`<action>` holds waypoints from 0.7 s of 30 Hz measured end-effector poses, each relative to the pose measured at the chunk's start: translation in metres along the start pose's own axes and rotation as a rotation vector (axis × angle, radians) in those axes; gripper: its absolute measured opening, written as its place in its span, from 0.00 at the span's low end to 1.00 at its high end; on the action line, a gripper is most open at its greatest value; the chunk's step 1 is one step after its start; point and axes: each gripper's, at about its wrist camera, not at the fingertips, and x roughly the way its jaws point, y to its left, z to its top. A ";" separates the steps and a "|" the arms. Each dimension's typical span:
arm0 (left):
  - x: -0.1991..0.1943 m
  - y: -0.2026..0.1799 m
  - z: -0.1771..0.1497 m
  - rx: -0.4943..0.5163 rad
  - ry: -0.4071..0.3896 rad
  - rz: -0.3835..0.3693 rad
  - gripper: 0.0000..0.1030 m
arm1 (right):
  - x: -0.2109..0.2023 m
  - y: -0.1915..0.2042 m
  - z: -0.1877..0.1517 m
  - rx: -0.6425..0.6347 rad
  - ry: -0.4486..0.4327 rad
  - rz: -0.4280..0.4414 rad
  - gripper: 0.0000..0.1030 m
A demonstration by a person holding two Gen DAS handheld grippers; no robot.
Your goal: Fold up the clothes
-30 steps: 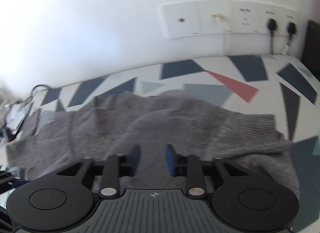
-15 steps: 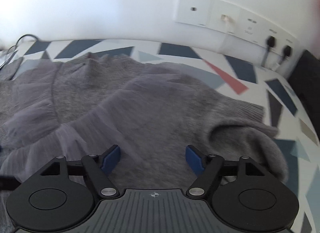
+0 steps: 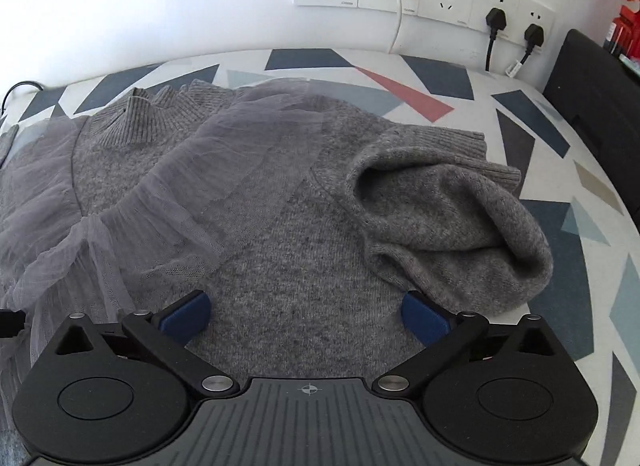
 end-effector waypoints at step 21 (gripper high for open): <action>0.000 -0.002 -0.004 0.003 -0.037 0.005 1.00 | 0.002 0.003 0.004 0.032 0.036 -0.017 0.99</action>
